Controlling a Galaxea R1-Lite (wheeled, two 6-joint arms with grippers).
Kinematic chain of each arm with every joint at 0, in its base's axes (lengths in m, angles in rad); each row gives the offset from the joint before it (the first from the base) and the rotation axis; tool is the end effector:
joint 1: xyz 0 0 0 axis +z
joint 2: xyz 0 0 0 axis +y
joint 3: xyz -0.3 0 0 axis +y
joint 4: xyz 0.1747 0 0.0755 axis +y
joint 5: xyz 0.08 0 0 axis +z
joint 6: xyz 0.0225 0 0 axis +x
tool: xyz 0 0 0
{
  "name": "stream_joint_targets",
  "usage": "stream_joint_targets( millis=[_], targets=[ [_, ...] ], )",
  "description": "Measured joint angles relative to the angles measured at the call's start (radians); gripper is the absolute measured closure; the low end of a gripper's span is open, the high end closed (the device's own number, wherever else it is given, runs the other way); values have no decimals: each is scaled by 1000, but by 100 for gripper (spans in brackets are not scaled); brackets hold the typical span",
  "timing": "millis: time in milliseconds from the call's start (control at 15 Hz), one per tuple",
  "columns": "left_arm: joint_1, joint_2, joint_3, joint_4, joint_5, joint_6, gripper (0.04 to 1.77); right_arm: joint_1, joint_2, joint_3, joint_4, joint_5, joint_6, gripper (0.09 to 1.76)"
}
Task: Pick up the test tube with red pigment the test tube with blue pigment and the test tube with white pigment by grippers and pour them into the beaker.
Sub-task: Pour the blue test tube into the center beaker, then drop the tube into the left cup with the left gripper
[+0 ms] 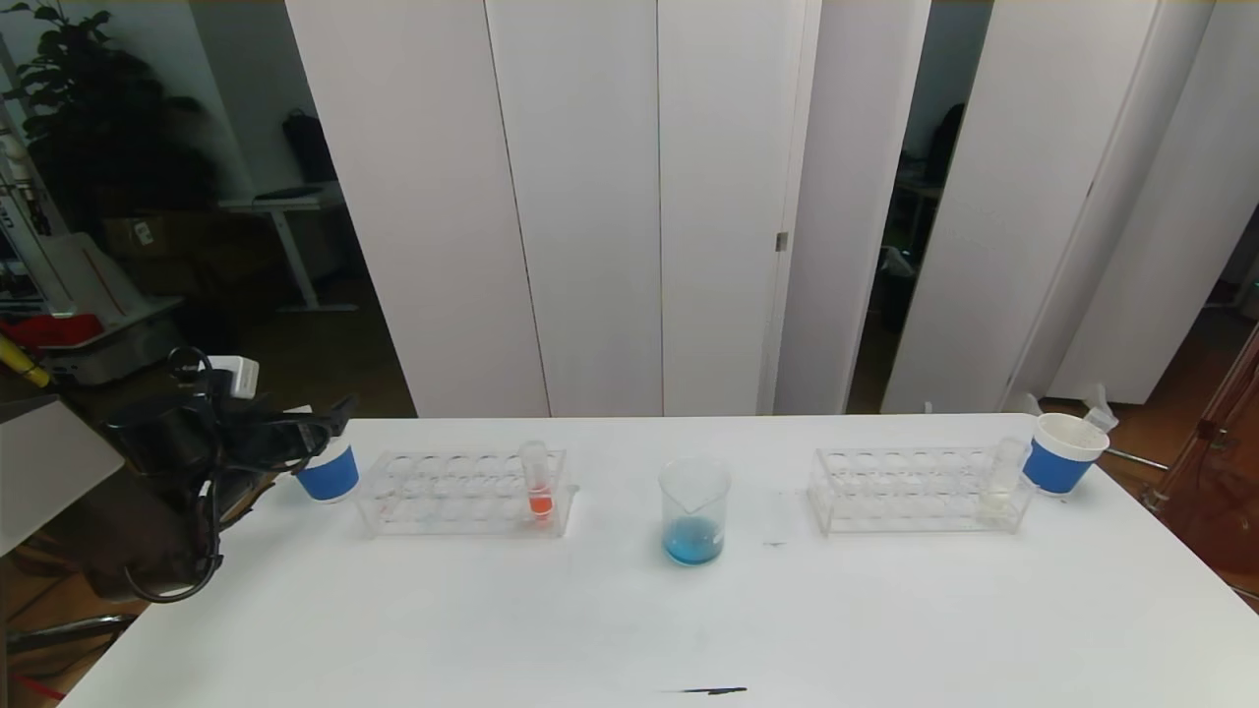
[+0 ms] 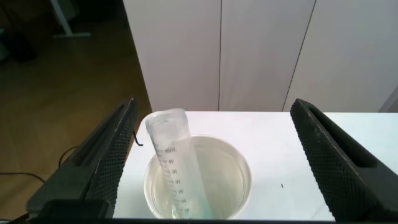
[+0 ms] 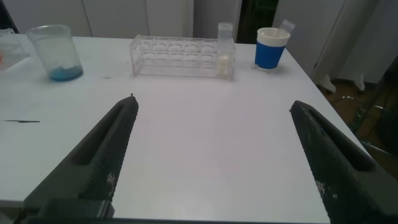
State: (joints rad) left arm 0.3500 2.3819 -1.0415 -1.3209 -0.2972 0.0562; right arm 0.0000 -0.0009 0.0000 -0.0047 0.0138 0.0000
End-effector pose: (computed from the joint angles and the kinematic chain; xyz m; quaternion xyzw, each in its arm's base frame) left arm 0.4085 0.1421 0.0518 0.0250 0.0100 0.0261 0.9993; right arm -0.0229 0.0003 0.0760 0.0000 -0.0028 0.0069 1.0000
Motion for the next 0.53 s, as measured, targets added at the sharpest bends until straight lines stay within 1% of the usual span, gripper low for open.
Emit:
stream_joint_targets(
  millis=[533],
  targets=[
    [3,-7,1,1,0,0,6,0,0,0,0,1,0,10]
  ],
)
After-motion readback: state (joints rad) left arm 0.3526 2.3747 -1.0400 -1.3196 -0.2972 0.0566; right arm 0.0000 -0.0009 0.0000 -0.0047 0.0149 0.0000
